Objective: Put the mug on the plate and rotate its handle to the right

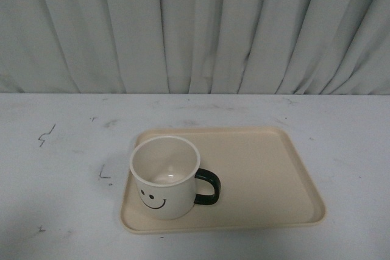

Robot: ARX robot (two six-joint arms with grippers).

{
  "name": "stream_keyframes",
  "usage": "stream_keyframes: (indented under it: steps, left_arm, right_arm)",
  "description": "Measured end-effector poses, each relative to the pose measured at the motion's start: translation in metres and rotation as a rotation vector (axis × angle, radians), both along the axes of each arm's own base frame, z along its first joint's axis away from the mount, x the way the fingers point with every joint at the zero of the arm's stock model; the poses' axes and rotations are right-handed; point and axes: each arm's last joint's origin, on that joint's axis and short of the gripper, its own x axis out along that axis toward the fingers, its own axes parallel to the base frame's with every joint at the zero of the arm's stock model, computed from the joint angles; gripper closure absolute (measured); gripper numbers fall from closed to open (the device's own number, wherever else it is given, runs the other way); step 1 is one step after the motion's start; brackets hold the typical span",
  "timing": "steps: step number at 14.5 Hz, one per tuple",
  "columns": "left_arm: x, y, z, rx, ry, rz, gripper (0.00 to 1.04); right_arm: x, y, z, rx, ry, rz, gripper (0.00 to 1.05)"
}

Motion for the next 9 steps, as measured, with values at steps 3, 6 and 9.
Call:
stream_keyframes:
  steps: [3,6,9]
  left_arm:
    - [0.0,0.0,0.0005,0.0,-0.004,-0.002,1.03]
    - [0.0,-0.0001,0.0005,0.0,-0.004,-0.002,0.91]
    - [0.0,0.0,0.0005,0.0,-0.004,-0.002,0.55]
  right_arm:
    - [0.0,0.0,0.0,0.0,0.0,0.0,0.06]
    - [0.0,0.0,0.0,0.0,0.0,0.0,0.06]
    - [0.0,0.0,0.0,0.0,0.0,0.0,0.06]
